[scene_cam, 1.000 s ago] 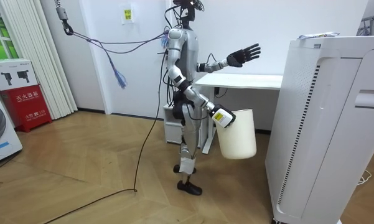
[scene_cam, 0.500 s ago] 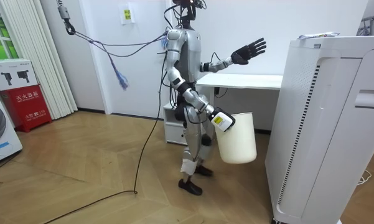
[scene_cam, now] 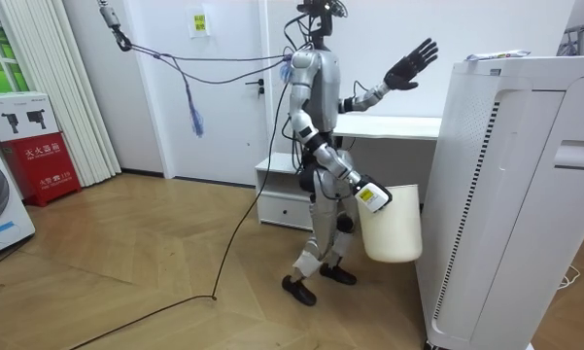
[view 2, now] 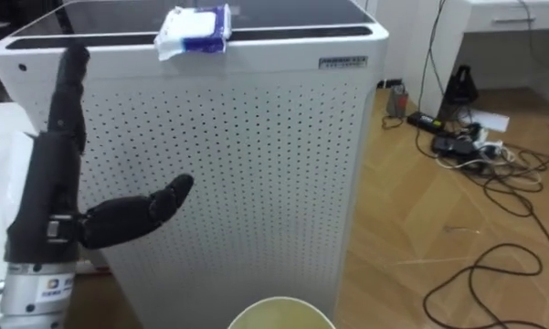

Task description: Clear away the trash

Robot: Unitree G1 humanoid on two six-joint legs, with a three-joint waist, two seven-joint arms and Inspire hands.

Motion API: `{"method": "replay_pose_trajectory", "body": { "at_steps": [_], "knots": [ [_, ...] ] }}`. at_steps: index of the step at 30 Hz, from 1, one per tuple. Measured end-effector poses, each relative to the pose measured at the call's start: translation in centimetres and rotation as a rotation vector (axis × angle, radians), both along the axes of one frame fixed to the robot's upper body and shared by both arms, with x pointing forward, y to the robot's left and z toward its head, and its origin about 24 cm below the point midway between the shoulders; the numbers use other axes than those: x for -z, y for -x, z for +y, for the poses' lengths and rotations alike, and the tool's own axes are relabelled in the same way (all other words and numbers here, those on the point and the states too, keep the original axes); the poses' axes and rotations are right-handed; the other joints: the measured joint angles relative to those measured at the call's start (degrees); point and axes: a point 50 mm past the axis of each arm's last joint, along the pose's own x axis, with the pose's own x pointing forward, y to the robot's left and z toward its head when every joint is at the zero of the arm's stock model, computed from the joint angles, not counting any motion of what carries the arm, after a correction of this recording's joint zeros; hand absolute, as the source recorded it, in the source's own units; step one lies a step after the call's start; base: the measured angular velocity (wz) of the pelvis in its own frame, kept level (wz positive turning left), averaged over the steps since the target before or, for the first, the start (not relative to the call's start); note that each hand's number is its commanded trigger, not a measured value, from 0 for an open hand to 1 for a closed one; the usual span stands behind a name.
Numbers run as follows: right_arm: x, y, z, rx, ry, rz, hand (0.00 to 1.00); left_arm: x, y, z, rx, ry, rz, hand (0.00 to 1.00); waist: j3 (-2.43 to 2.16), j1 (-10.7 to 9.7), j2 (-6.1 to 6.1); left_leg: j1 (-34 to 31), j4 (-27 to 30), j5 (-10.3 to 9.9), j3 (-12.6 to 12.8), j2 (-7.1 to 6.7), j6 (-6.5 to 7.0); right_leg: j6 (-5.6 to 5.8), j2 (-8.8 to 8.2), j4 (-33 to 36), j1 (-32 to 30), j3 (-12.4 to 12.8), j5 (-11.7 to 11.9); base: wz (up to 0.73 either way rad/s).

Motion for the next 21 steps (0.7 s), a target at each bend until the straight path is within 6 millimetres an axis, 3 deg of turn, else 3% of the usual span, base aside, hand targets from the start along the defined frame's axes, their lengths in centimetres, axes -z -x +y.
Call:
{"method": "replay_pose_trajectory", "body": {
  "at_steps": [3, 12, 21],
  "knots": [
    [-0.1, -0.3, 0.2, -0.002, -0.002, -0.011, 1.0, -1.1, -0.2, -0.2, -0.053, -0.068, -0.102, 0.0, 0.2, -0.39, 0.38, -0.03, -0.36, -0.04, -0.44, -0.04, 0.17, 0.59, 0.51, -5.29, 1.61, -0.39, 0.47, 0.04],
    [-0.4, -0.6, 0.2, -0.036, 0.001, -0.023, 1.0, -3.9, 1.3, -1.2, -0.115, -0.137, -0.349, 0.0, 0.07, -1.38, 0.69, 0.69, -4.85, 1.43, -0.93, 0.18, -0.62, -0.32, 2.13, -16.2, 5.43, -1.88, 3.85, 0.0],
    [-0.6, -0.8, 0.3, -0.071, -0.006, -0.029, 1.0, -3.9, 1.6, -1.3, -0.085, -0.175, -0.365, 0.0, -0.17, -1.24, 0.14, 3.45, -9.03, 2.56, -0.92, 0.11, -1.5, -0.87, 2.62, -20.9, 8.35, -2.3, 5.64, -0.01]
  ]
}}
